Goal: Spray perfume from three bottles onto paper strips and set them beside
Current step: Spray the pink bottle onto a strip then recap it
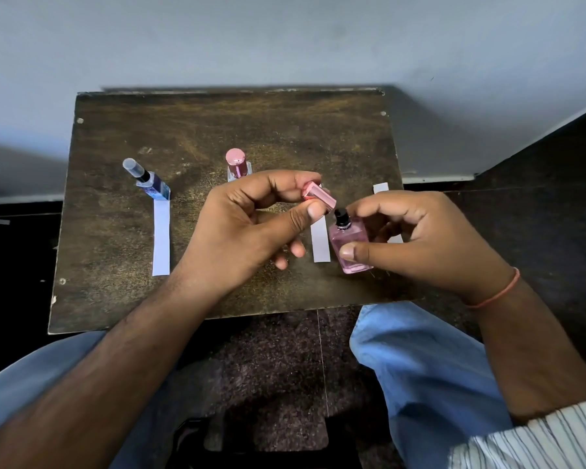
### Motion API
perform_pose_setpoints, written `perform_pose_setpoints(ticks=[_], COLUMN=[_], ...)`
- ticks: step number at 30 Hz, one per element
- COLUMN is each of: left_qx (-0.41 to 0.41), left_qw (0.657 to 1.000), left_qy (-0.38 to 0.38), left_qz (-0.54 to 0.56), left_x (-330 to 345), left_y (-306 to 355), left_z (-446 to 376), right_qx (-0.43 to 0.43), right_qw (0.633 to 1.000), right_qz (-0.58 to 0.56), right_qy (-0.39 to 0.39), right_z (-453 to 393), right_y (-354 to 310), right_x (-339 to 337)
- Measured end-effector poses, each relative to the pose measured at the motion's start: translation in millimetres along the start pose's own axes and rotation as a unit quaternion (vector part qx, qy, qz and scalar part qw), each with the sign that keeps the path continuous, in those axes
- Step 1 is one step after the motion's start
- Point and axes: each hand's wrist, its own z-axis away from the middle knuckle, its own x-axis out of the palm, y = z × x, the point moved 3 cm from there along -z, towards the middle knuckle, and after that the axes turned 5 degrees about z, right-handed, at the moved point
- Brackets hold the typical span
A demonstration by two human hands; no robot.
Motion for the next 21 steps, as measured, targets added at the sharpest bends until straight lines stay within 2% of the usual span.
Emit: perform_pose_setpoints(ticks=[9,16,21], left_qx=[0.000,0.023,0.042], left_qw=[0.999,0.995,0.989], left_qy=[-0.019,-0.025,-0.033], left_qz=[-0.034,-0.093,-0.137], left_x=[0,-2,-2], left_y=[-1,-4,-5], left_z=[0,-1,0], right_qx=[-0.058,-0.018,-0.023], right_qw=[0.998,0.999,0.999], right_qz=[0.020,-0.040,-0.040], right_qy=[-0.015,0.005,0.021], right_z=[-8,-8,-8], right_y=[-13,-13,-14], right_x=[4,7,7])
